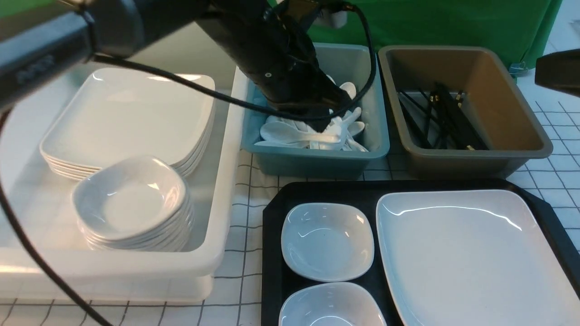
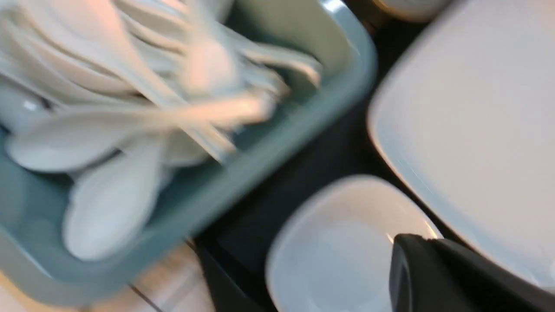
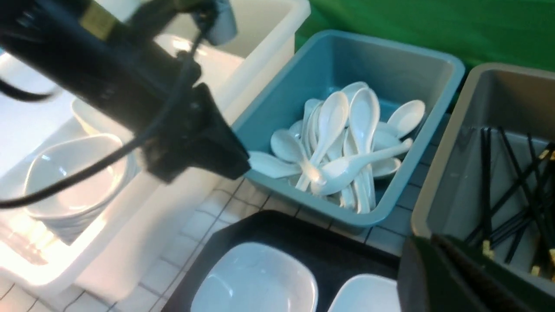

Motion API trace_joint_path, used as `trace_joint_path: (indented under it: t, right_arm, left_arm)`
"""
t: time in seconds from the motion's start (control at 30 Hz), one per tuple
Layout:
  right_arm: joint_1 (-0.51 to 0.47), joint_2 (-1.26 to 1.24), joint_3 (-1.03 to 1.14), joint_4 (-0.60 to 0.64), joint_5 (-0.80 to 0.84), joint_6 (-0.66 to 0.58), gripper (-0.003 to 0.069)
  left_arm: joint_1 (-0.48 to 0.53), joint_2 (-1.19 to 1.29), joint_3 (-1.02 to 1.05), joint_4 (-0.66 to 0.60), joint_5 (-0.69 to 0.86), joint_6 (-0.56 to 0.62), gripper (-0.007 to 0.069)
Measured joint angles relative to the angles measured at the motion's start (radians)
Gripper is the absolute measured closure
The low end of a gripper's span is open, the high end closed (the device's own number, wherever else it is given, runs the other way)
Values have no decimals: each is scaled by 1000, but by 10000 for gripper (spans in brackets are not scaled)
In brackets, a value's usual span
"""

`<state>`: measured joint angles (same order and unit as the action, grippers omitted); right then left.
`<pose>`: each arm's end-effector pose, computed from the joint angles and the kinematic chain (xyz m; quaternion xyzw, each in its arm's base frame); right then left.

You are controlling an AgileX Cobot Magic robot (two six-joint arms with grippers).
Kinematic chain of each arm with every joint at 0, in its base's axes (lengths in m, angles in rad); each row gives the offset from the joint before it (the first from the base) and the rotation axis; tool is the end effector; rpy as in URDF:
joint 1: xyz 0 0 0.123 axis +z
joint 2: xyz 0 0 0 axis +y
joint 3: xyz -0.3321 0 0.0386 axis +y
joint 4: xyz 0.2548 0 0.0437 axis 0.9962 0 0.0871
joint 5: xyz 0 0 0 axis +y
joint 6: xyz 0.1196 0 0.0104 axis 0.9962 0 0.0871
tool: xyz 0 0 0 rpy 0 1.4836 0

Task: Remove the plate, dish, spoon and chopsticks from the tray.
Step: Use the left arm to grab a small plate from the dinner plate

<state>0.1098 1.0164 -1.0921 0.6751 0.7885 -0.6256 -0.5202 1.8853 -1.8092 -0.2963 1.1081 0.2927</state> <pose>0.1960 0.0752 0.4366 -0.2078 0.8203 0.1954 0.4958 0.3762 -0.2516 0.3489 0.3497 0.8962 -0.1693 0.2143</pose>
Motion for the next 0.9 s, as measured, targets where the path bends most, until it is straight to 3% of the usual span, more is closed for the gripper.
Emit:
trace_joint_path:
  t: [0.2,0.43,0.57,0.7,0.8,0.83,0.9]
  right_arm:
    - [0,0,0,0,93,-2,654]
    - [0,0,0,0,145,-3,654]
    - [0,0,0,-1,176,-14,654]
    - [0,0,0,-19,292,-29,654]
    - [0,0,0,-77,398,-27,653]
    - [0,0,0,-86,404,-24,653]
    - [0,0,1,-133,422,-7,653]
  left_arm:
    - [-96,-64,82,55,97,-9,629]
    - [-201,-112,320,88,108,-84,625]
    - [-213,-109,392,89,60,-103,590]
    - [-213,-96,443,114,-2,-111,469]
    - [-213,-77,479,117,-64,-70,308]
    - [-213,-74,482,116,-70,-63,299]
    - [-213,-53,489,110,-90,-31,211]
